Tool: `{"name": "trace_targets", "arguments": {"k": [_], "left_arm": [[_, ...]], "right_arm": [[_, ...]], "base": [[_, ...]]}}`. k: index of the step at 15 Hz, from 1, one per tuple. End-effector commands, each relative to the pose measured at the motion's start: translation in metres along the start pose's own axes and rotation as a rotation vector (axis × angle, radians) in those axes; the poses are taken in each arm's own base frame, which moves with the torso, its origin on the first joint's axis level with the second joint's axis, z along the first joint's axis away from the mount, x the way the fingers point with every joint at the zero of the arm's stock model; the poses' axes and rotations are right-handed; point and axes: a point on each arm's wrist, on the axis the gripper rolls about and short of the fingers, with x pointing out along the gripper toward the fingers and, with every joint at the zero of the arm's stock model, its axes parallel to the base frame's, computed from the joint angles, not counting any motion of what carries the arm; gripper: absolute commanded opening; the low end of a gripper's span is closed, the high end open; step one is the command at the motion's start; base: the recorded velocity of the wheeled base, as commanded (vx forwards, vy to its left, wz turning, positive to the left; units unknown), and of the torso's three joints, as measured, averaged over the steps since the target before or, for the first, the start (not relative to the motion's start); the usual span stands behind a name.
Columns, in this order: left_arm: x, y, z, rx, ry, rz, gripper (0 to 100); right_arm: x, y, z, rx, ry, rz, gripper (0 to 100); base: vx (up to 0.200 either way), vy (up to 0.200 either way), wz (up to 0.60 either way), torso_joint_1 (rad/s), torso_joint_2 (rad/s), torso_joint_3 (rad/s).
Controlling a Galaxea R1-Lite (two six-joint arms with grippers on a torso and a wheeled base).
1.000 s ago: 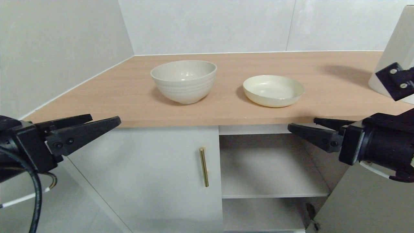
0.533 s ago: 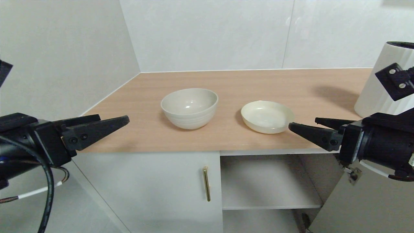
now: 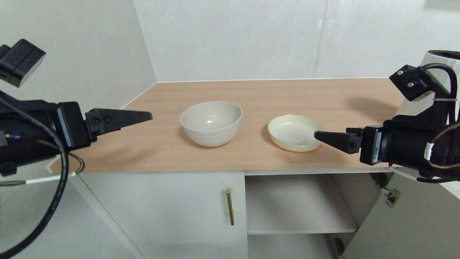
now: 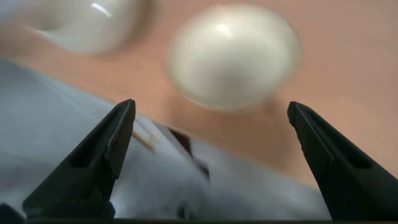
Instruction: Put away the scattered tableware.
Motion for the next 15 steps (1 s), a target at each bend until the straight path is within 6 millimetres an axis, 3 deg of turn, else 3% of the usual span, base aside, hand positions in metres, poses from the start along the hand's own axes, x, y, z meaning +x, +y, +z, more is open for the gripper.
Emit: {"name": "trace_targets", "arguments": {"k": [1,2,6,9,15], "left_arm": [[0.034,-0.004,0.012,-0.106,0.074,0.048,100],[0.054,0.001,0.007,-0.144,0.095,0.126,100],[0.083,-0.005,0.015,-0.153,0.019,0.237,100],[0.118,0.001,0.011,-0.144,0.032,0.332,100],[0.145,-0.005,-0.005,-0.115,0.033,0.379,100]], "right_arm": [[0.010,-0.005,0.026,0.098,0.088,-0.087,100],[0.018,-0.005,0.032,0.195,0.106,-0.127,100],[0.050,-0.007,0.023,0.182,0.090,-0.338,100],[0.053,-0.004,0.021,0.180,0.061,-0.343,100],[0.053,-0.002,0.016,0.164,0.064,-0.371,100]], "base": [[0.000,0.000,0.00,0.000,0.00,0.000],[0.000,0.000,0.00,0.000,0.00,0.000],[0.000,0.000,0.00,0.000,0.00,0.000],[0.000,0.000,0.00,0.000,0.00,0.000],[0.000,0.000,0.00,0.000,0.00,0.000]]}}
